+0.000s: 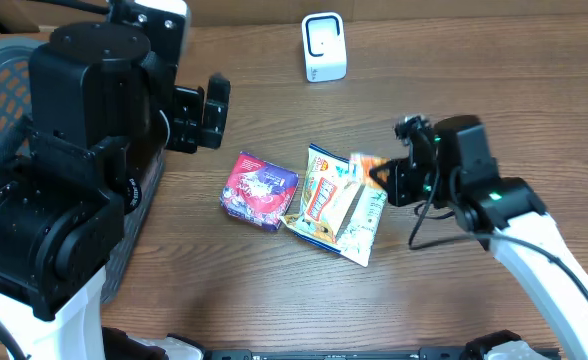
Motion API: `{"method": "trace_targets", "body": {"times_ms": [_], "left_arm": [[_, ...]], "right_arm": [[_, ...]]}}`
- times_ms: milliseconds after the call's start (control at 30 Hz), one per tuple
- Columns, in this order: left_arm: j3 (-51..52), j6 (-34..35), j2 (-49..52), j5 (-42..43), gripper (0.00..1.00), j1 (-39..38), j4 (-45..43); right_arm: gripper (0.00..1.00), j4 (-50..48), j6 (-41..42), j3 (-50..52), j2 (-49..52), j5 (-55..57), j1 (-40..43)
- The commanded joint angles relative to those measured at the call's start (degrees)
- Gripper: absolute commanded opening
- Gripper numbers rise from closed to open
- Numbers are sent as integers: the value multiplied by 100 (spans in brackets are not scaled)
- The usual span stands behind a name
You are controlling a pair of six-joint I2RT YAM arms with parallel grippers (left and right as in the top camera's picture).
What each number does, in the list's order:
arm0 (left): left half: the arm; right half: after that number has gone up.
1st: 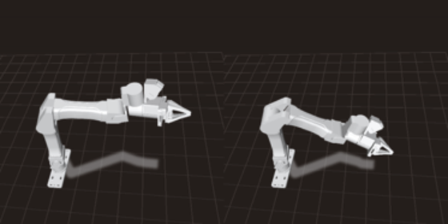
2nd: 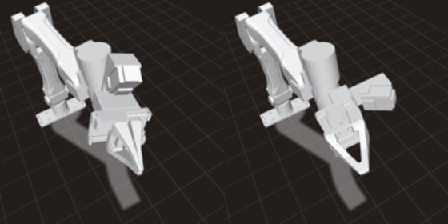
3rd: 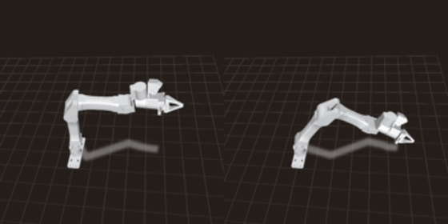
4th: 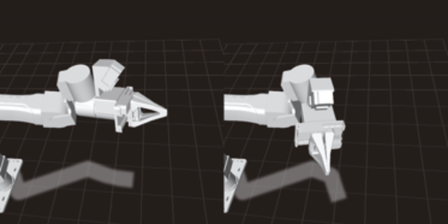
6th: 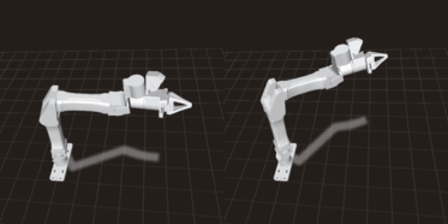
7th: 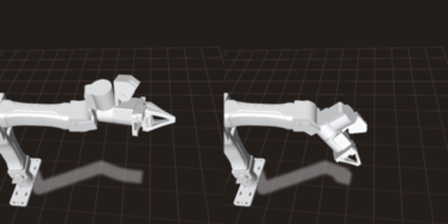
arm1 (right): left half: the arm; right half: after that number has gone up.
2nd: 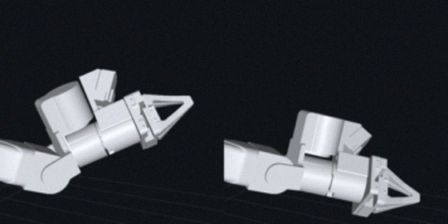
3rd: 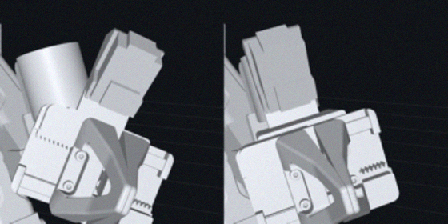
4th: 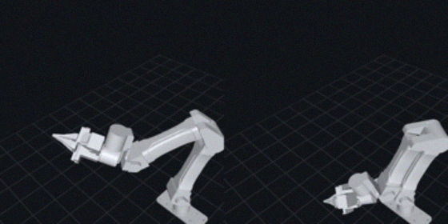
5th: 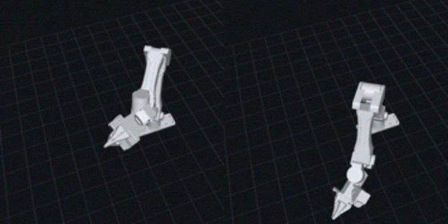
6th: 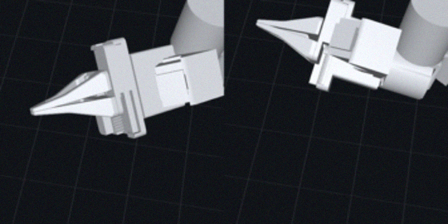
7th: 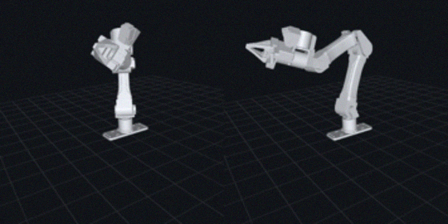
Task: Scan the item barcode
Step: 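Lift the Kleenex pack and carry it toward the white scanner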
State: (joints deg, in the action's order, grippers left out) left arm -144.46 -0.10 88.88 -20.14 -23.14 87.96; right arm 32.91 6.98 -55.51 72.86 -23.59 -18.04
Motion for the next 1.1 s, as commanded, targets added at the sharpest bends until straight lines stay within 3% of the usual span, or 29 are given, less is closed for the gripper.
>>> {"method": "trace_targets", "body": {"times_ms": [0,167,267,600,933,1067], "left_arm": [[-2,105,-2,-564,100,31,-203],[-2,201,-2,-955,100,31,-538],[-2,201,4,-992,100,31,-573],[-2,179,243,-1051,100,31,-415],[-2,175,479,-1054,100,31,-330],[-2,175,476,-1056,100,31,-229]], "right_arm": [[4,-269,-785,-162,-446,-4,-28],[4,-758,-1626,-162,-1025,-98,-28],[4,-1099,-2063,-164,-1419,-706,-28],[4,-1932,-2402,-164,-2636,-2623,-26],[4,-2194,-2389,-162,-2717,-2900,-26],[4,-2197,-1980,-162,-2623,-2800,-26]]}}
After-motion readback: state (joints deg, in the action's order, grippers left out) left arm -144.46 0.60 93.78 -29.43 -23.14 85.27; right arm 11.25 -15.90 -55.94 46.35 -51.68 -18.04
